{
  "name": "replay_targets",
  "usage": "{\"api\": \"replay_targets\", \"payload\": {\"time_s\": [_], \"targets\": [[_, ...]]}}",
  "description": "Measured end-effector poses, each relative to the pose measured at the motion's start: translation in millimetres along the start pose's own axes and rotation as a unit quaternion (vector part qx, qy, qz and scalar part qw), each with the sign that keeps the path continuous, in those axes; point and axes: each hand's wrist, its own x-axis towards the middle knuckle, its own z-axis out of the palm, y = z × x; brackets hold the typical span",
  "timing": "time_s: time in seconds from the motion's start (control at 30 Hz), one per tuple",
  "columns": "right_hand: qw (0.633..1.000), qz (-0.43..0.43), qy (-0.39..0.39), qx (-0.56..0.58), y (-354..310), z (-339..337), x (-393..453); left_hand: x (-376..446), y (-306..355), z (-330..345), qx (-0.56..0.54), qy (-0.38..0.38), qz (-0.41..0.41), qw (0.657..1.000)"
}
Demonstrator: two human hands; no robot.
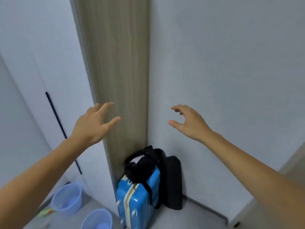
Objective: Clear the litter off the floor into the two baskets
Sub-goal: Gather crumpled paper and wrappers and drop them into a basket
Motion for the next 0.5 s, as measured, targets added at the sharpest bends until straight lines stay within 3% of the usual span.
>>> {"api": "replay_targets", "payload": {"time_s": [0.17,0.3,0.5], "targets": [[0.985,-0.117,-0.105,0.066,-81,100,6,-144,-82,-30,0.067,-0.006,-0.185,0.98],[0.947,-0.216,-0.192,0.141,-187,172,-26,-263,-125,-86,0.126,0.029,-0.307,0.943],[0.888,-0.329,-0.275,0.167,-299,237,-89,-376,-150,-136,0.158,0.067,-0.41,0.896]]}}
